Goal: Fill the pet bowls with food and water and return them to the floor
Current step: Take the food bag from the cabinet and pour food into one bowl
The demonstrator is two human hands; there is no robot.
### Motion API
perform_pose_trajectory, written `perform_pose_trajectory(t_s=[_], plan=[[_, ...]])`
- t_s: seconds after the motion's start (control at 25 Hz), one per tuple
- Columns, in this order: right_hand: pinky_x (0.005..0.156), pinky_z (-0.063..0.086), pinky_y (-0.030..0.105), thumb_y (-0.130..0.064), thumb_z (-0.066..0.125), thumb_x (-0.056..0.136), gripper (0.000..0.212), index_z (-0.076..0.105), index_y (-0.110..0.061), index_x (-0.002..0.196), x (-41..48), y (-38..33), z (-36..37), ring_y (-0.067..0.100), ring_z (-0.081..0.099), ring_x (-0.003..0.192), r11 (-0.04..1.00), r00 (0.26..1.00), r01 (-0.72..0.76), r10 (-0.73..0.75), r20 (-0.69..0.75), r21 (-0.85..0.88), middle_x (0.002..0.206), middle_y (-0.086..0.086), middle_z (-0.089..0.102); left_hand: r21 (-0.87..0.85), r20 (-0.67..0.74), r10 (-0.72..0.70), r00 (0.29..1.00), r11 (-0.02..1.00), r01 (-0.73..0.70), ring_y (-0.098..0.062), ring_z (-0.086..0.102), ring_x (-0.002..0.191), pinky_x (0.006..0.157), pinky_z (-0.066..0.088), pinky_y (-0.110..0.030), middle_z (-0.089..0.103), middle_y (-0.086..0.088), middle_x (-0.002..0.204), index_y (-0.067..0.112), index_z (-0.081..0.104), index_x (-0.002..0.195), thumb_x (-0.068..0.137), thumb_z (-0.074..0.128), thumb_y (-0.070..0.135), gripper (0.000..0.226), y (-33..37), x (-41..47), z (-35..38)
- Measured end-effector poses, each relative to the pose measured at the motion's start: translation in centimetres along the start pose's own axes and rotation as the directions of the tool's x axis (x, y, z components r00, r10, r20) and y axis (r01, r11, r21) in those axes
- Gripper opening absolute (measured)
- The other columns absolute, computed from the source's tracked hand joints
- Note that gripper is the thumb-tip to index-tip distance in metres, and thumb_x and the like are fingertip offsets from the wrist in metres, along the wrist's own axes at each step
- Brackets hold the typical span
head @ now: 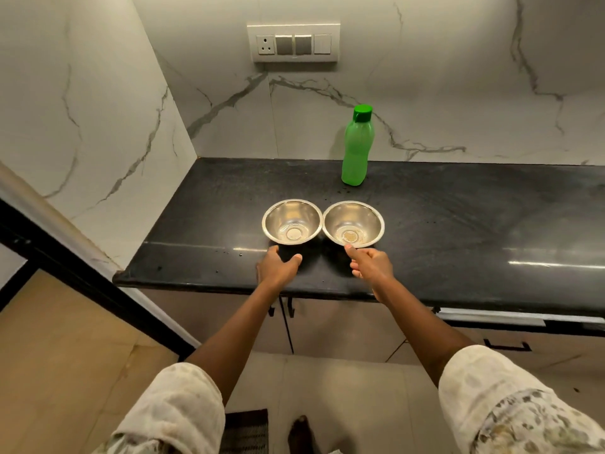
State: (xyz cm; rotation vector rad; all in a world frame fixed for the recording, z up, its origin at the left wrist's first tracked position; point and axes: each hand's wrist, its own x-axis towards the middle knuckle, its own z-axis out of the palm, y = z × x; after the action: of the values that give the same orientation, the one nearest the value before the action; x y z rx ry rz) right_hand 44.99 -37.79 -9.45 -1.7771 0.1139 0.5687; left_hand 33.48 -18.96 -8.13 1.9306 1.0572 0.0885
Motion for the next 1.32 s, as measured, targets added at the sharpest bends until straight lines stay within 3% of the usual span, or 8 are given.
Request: perform_pose_trajectory(t_s=[0.2,0.4,0.52,0.64,0.8,1.16,1.32], plan=[[0.106,0.052,0.037,-0.056,0.078,0.084,0.071,0.061,-0.013,0.138,-3.1,-1.6,-1.1,0.021,0.064,0.121,0.929,0.978,0.207,-0.203,0.047,-0.305,0.134,0.007,0.068,0.138,-0.036,0.165,0.986,0.978,-0.159,-0.038,0.046,0.143,0.113,0.043,-0.045,0.056,-0.016,0.15,0.012,0.047,0.152,0.094,0.071,0.044,0.071,2.3,-4.5,-0.2],[0.107,0.046,0.037,-0.058,0.076,0.084,0.075,0.056,-0.017,0.143,-5.5,-6.4,-1.8,0.029,0.058,0.131,0.775,0.878,0.457,-0.47,0.086,-0.436,0.141,0.008,0.064,0.291,-0.099,0.335,0.937,0.91,-0.295,-0.039,0.052,0.138,0.112,0.047,-0.05,0.051,-0.015,0.153,0.015,0.041,0.156,0.087,0.075,0.05,0.084,6.6,-5.4,-2.8],[0.106,0.049,0.04,-0.057,0.077,0.083,0.077,0.054,-0.017,0.146,-6.0,-11.0,-1.7,0.032,0.06,0.13,0.658,0.789,0.563,-0.607,0.09,-0.499,0.141,0.011,0.064,0.38,-0.138,0.44,0.887,0.851,-0.363,-0.039,0.042,0.148,0.119,0.039,-0.059,0.039,-0.018,0.163,0.016,0.036,0.159,0.087,0.077,0.049,0.089,11.0,-4.6,-5.4],[0.101,0.051,0.039,-0.052,0.078,0.084,0.077,0.053,-0.014,0.145,-5.7,-16.6,-1.6,0.032,0.063,0.126,0.543,0.681,0.644,-0.727,0.081,-0.538,0.139,0.013,0.065,0.457,-0.173,0.556,0.813,0.776,-0.434,-0.039,0.046,0.144,0.117,0.039,-0.062,0.041,-0.017,0.16,0.015,0.039,0.157,0.087,0.077,0.049,0.087,15.8,-3.4,-8.4],[0.103,0.048,0.036,-0.043,0.081,0.084,0.07,0.056,-0.01,0.141,-5.4,-24.4,-1.7,0.033,0.061,0.126,0.439,0.543,0.705,-0.84,0.026,-0.557,0.138,0.014,0.065,0.535,-0.218,0.678,0.702,0.684,-0.495,-0.04,0.044,0.146,0.118,0.036,-0.063,0.038,-0.017,0.163,0.015,0.037,0.158,0.087,0.076,0.05,0.088,22.3,-2.4,-12.8],[0.115,0.042,0.046,-0.033,0.073,0.086,0.065,0.051,-0.009,0.141,-4.8,-37.5,-1.4,0.033,0.051,0.136,0.122,0.179,0.716,-0.984,0.011,-0.687,0.145,0.012,0.057,0.653,-0.248,0.884,0.396,0.455,-0.606,-0.038,0.03,0.155,0.125,0.023,-0.062,0.028,-0.017,0.168,0.014,0.032,0.16,0.091,0.074,0.037,0.084,34.6,-1.7,-20.1],[0.12,0.035,0.05,-0.029,0.072,0.086,0.065,0.051,-0.008,0.143,-3.6,-41.4,-0.5,0.037,0.044,0.144,0.045,0.076,0.66,-0.997,0.007,-0.75,0.156,0.016,0.048,0.721,-0.226,0.916,0.331,0.385,-0.576,-0.038,0.024,0.157,0.126,0.02,-0.06,0.021,-0.018,0.171,0.014,0.03,0.161,0.093,0.071,0.036,0.082,38.2,0.1,-21.0]])
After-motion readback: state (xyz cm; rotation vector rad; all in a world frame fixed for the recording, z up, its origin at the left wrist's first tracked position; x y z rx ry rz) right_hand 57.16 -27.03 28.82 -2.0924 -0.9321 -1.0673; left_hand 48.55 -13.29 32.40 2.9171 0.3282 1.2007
